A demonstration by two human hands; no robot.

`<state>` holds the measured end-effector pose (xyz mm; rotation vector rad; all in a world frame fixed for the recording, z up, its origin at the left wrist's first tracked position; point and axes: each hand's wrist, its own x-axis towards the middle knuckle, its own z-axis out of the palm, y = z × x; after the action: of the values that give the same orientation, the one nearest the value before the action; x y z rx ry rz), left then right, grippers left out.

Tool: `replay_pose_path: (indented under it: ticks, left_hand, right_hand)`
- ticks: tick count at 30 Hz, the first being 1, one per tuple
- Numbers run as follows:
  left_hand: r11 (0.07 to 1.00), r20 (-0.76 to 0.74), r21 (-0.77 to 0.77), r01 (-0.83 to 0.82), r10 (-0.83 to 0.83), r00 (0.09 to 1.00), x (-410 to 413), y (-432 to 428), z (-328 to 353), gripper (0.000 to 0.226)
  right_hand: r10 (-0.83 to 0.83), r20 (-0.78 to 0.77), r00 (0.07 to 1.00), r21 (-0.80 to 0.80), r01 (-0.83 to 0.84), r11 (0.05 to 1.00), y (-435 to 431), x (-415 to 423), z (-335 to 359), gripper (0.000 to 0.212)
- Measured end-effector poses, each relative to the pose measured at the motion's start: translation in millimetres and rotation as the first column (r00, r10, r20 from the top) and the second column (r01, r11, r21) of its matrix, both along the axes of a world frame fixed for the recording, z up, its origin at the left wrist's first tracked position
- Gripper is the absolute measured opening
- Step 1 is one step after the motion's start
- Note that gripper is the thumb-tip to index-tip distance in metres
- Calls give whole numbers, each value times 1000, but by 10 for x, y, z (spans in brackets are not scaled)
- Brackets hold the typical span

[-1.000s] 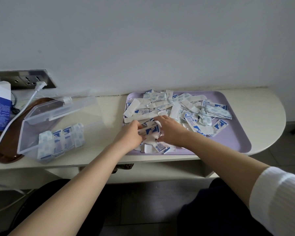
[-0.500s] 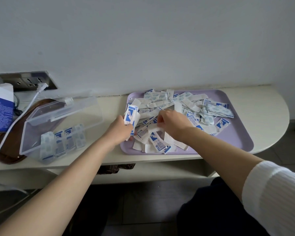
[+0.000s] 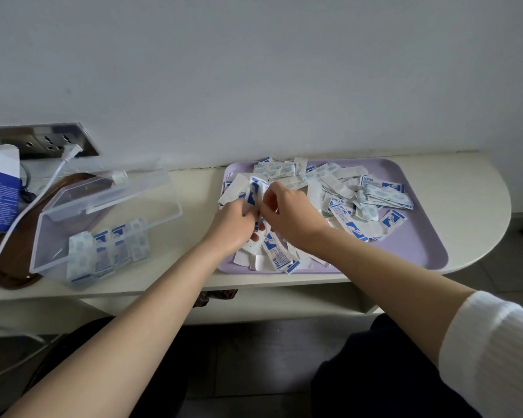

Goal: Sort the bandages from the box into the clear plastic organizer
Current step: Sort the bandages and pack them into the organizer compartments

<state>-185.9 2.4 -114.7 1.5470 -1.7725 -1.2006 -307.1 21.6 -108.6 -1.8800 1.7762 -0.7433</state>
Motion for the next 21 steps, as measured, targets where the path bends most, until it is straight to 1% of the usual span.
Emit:
replay_pose_path:
  ticks: [2, 4, 6, 8, 10, 11, 12, 13, 14, 15, 16, 17, 18, 19, 20, 21]
  left_hand:
    - [1000, 5, 2, 29, -29, 1000, -28, 10, 3, 28]
    - [998, 18, 9, 63, -63, 998, -32, 7, -20, 26]
    - [995, 40, 10, 101, -101, 994, -22, -7, -48, 21]
    - [989, 91, -5, 150, -149, 985, -10, -6, -49, 19]
    - [981, 95, -27, 192, -189, 977, -5, -1, -57, 18]
    - [978, 89, -31, 205, -202, 975, -7, 1, -57, 15]
    - [976, 88, -31, 215, -212, 973, -7, 2, -51, 10]
    - [975, 95, -25, 219, -216, 972, -7, -1, -44, 6]
    - [975, 109, -14, 220, -217, 970, -9, 0, -26, 2]
    - [975, 138, -4, 221, -218, 966, -4, -1, -16, 3]
    - [973, 189, -9, 233, -227, 955, 4, -5, -15, 5]
    - [967, 263, -25, 255, -240, 935, 14, -5, -14, 5]
    - [958, 347, -46, 284, -251, 904, 23, 0, -16, 4]
    - [948, 426, -66, 312, -256, 868, 34, 10, -19, 5]
    - [936, 494, -82, 342, -259, 830, 40, 24, -22, 7]
    - [923, 557, -98, 372, -259, 789, 46, 36, -32, 9]
  right_hand:
    - [18, 103, 995, 54, -23, 998, 1, 21, 3, 7]
    - [-13, 194, 981, 107, -8, 994, -6, 18, 20, 7]
    - [-56, 269, 962, 173, 9, 985, -12, 2, 52, 14]
    - [-78, 347, 935, 232, -5, 973, -28, -15, 91, 20]
    - [-82, 447, 891, 287, -56, 956, -30, -32, 117, 26]
    - [-85, 493, 866, 313, -85, 946, -26, -33, 115, 26]
    - [-87, 512, 855, 318, -94, 943, -6, -23, 116, 21]
    - [-68, 458, 886, 271, -67, 960, 7, -21, 98, 12]
    - [-27, 299, 954, 177, -27, 984, 14, -40, 80, 8]
    - [16, 48, 999, 61, -19, 998, 17, -69, 60, 20]
    - [48, -206, 977, -52, -60, 997, 17, -92, 37, 35]
    - [64, -376, 924, -157, -132, 979, 13, -108, 13, 49]
    - [78, -463, 883, -198, -188, 962, 14, -118, -5, 58]
    - [101, -519, 849, -187, -227, 956, 20, -119, -22, 62]
    - [128, -564, 816, -159, -259, 953, 22, -113, -60, 59]
    - [165, -611, 774, -104, -285, 953, 25, -109, -104, 52]
